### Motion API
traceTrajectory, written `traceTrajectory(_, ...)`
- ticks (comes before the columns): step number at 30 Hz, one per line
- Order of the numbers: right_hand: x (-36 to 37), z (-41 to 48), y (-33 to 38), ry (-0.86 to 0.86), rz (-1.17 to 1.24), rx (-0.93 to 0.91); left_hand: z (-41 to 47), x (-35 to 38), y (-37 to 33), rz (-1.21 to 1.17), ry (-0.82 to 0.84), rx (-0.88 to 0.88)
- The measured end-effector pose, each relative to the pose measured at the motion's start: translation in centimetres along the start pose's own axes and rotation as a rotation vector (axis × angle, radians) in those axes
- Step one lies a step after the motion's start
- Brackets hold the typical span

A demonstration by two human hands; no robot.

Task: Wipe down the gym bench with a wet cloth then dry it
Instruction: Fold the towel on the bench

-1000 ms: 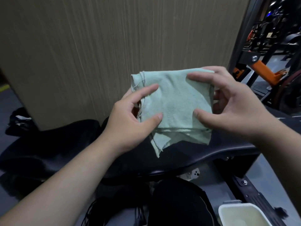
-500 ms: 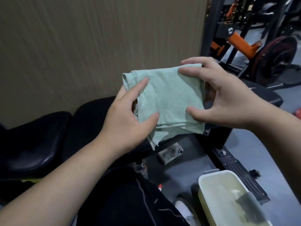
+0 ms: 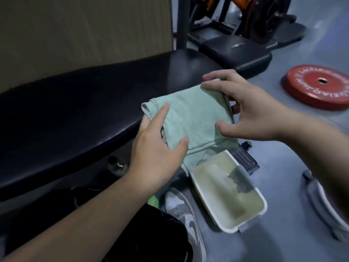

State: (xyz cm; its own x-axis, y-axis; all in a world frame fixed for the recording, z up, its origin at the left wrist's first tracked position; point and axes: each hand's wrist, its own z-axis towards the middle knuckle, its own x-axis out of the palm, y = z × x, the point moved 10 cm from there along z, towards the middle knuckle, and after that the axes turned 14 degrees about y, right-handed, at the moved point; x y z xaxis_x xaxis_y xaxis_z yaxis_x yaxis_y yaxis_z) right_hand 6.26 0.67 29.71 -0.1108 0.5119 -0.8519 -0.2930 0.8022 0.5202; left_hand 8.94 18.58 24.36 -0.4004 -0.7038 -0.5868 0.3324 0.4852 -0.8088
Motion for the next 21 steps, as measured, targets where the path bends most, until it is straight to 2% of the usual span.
traceTrajectory(10,13.0,-4.2,-10.9,0.099,0.183,0.132,-1.8,14.2,10.5,-0.006,0.215,-0.391)
traceTrajectory(14,18.4,-5.5,-14.6,0.134,0.223,0.228,-2.2,18.0,14.7,0.087,0.302,-0.542)
traceTrajectory(21,26.1,-6.9,-18.5,0.183,0.303,0.324,-2.2,22.3,20.1,0.247,0.476,-0.669)
